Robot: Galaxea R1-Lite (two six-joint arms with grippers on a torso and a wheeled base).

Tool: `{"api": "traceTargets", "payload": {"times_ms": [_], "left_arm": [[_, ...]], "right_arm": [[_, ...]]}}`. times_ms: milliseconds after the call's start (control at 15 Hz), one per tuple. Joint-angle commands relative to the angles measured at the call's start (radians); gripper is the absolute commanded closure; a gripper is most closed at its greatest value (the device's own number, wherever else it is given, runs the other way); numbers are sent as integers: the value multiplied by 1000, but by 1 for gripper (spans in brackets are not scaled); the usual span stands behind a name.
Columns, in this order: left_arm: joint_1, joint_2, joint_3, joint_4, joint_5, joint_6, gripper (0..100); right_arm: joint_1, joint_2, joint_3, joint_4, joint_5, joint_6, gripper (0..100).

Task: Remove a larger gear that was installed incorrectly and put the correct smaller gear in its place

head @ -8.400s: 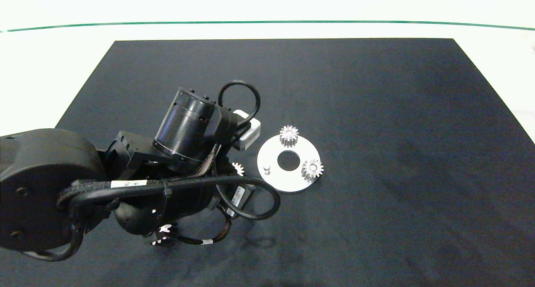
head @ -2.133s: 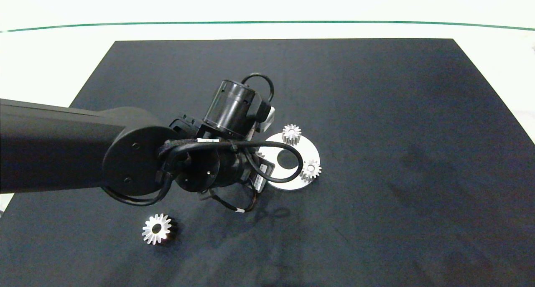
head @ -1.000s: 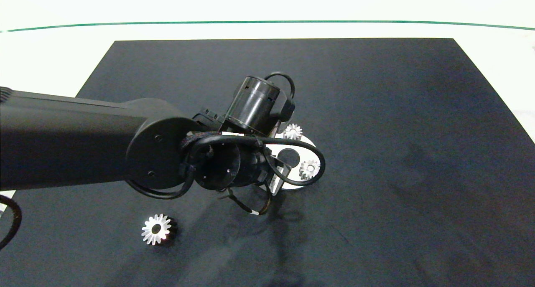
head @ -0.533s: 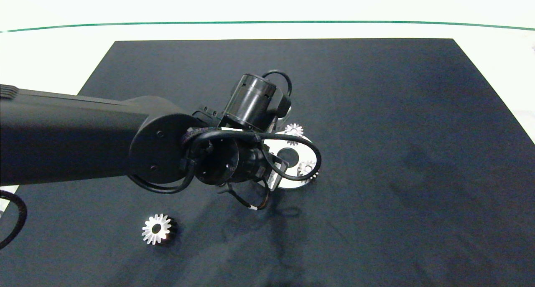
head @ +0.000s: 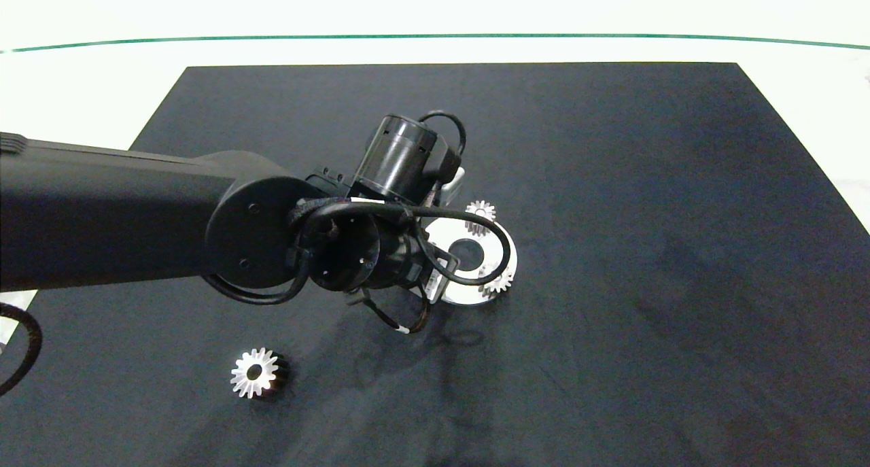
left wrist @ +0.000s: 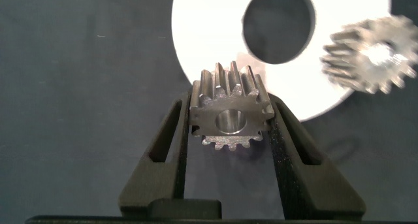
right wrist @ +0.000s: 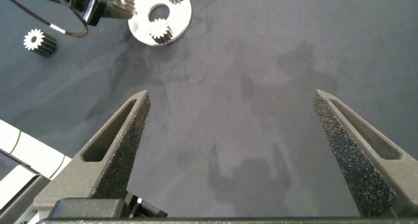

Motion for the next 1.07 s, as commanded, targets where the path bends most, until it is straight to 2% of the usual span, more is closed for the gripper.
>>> {"api": "traceTargets", "payload": {"times_ms": [67, 1067], "left_arm": [[4, -5, -4, 1, 2, 4, 78], [13, 21, -30, 0, 5, 7, 78]], "right_arm": [[0, 1, 1, 2, 1, 2, 0], [0, -14, 12, 3, 0, 2, 0]]}}
